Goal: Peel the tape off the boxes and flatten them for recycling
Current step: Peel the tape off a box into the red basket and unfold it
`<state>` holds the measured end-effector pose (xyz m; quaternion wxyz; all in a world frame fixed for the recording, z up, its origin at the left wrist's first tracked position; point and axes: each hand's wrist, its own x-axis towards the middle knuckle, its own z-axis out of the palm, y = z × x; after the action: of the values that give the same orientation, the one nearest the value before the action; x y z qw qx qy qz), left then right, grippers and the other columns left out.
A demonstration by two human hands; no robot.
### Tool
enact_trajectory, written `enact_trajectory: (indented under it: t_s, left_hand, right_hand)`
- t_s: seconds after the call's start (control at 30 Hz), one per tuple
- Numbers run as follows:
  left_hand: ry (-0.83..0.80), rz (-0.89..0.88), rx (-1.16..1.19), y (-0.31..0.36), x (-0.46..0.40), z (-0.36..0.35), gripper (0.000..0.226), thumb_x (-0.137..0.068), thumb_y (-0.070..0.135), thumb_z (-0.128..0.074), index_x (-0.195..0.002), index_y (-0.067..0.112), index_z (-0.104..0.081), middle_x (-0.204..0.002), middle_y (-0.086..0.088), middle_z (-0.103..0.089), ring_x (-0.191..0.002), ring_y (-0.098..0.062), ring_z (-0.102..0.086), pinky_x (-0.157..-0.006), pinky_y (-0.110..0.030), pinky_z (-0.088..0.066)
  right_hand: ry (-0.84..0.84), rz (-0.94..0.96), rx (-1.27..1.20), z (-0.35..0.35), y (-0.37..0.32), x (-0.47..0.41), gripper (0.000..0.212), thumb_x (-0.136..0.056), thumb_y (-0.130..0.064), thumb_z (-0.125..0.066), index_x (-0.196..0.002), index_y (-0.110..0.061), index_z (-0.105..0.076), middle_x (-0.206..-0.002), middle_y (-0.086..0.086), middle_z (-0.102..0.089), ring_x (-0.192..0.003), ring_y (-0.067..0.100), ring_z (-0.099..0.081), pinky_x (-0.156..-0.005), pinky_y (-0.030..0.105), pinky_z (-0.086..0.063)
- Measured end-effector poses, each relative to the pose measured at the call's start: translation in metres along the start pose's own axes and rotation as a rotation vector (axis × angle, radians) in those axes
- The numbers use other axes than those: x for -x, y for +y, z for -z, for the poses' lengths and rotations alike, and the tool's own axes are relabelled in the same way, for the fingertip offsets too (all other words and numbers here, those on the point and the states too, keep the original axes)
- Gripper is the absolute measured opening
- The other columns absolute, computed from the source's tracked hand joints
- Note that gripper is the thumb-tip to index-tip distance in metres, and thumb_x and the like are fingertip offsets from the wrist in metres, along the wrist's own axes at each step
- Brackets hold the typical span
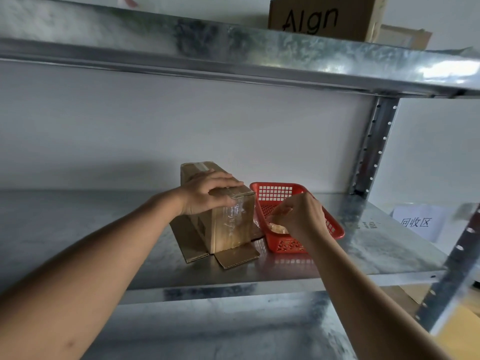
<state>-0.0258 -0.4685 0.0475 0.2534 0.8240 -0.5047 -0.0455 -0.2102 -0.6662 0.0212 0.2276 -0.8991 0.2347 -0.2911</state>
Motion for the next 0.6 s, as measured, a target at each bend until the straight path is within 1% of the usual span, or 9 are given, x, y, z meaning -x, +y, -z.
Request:
enact_trajectory:
  t_s: [0.03,0.13,0.17,0.27,0.33,0.4,0.43,0.53,0.6]
  left_hand:
    - [-0.001,-0.002,0.003,-0.0002,0.0001,-0.0002,0.071,-0.070,0.082,-0.052,-0.139,0.063,-0.048,-0.161,0.019,-0.033,-0.155,-0.014,-0.016,-0.126,-0.058,-0.008]
    - [-0.006,0.000,0.009,-0.0004,0.0003,-0.0010,0.067,-0.070,0.082,-0.052,-0.135,0.068,-0.047,-0.162,0.020,-0.032,-0.156,-0.015,-0.014,-0.126,-0.059,-0.009]
    - [-0.007,0.004,0.010,-0.0002,0.0004,-0.0013,0.065,-0.070,0.082,-0.053,-0.133,0.070,-0.046,-0.162,0.020,-0.032,-0.157,-0.016,-0.014,-0.125,-0.060,-0.009]
    - [-0.008,0.008,0.010,0.0002,0.0001,-0.0013,0.060,-0.070,0.081,-0.053,-0.129,0.073,-0.045,-0.162,0.020,-0.032,-0.157,-0.016,-0.014,-0.125,-0.060,-0.009]
    - [-0.011,0.010,0.013,0.0001,-0.0004,-0.0008,0.060,-0.070,0.082,-0.053,-0.128,0.074,-0.045,-0.162,0.020,-0.032,-0.157,-0.016,-0.013,-0.125,-0.060,-0.009]
    - [-0.015,0.011,0.013,0.0004,-0.0006,-0.0006,0.059,-0.069,0.083,-0.053,-0.127,0.075,-0.045,-0.162,0.020,-0.032,-0.157,-0.016,-0.013,-0.125,-0.060,-0.010]
    - [-0.017,0.009,0.011,0.0005,-0.0004,-0.0005,0.058,-0.069,0.083,-0.053,-0.126,0.075,-0.045,-0.162,0.020,-0.032,-0.157,-0.016,-0.013,-0.125,-0.060,-0.010]
    - [-0.018,0.007,0.002,0.0006,0.0006,0.0000,0.055,-0.070,0.084,-0.052,-0.123,0.078,-0.043,-0.162,0.020,-0.032,-0.156,-0.014,-0.014,-0.125,-0.059,-0.010]
    - [-0.021,0.012,-0.001,0.0010,0.0009,0.0005,0.053,-0.070,0.084,-0.053,-0.122,0.080,-0.043,-0.162,0.021,-0.032,-0.156,-0.015,-0.014,-0.125,-0.060,-0.010]
  right_hand:
    - [-0.013,0.015,0.035,-0.0018,0.0001,-0.0002,0.024,-0.074,-0.034,-0.092,-0.094,-0.023,-0.084,-0.094,-0.005,-0.078,-0.070,0.001,-0.060,-0.060,0.019,-0.045]
    - [-0.063,0.021,0.132,-0.0057,0.0017,-0.0019,0.025,-0.081,-0.039,-0.086,-0.101,-0.025,-0.083,-0.098,-0.004,-0.078,-0.081,0.014,-0.067,-0.071,0.032,-0.058]
    - [-0.075,0.021,0.140,-0.0069,0.0024,-0.0031,0.023,-0.084,-0.039,-0.084,-0.102,-0.025,-0.083,-0.097,-0.003,-0.078,-0.080,0.014,-0.067,-0.069,0.032,-0.058]
    - [-0.106,0.061,0.146,-0.0109,0.0017,-0.0048,0.016,-0.094,-0.033,-0.075,-0.103,-0.021,-0.083,-0.087,-0.003,-0.075,-0.067,0.008,-0.064,-0.055,0.021,-0.047]
    - [-0.091,0.103,0.121,-0.0105,0.0003,-0.0049,0.012,-0.095,-0.025,-0.074,-0.104,-0.023,-0.083,-0.091,-0.004,-0.077,-0.070,0.006,-0.064,-0.059,0.022,-0.051]
    - [-0.029,0.116,0.071,-0.0090,0.0001,-0.0045,0.015,-0.092,-0.016,-0.077,-0.102,-0.026,-0.082,-0.098,-0.006,-0.078,-0.075,0.007,-0.066,-0.065,0.025,-0.056]
    - [0.006,0.111,0.057,-0.0084,0.0008,-0.0042,0.017,-0.091,-0.014,-0.078,-0.100,-0.027,-0.083,-0.099,-0.006,-0.078,-0.075,0.006,-0.065,-0.063,0.025,-0.056]
    - [0.071,0.093,0.029,-0.0092,0.0042,-0.0039,0.012,-0.085,-0.020,-0.084,-0.094,-0.027,-0.082,-0.094,-0.009,-0.078,-0.067,-0.003,-0.059,-0.053,0.018,-0.044]
    - [0.101,0.050,0.031,-0.0083,0.0072,-0.0040,0.008,-0.083,-0.028,-0.087,-0.088,-0.026,-0.082,-0.086,-0.011,-0.076,-0.065,-0.004,-0.058,-0.051,0.018,-0.039]
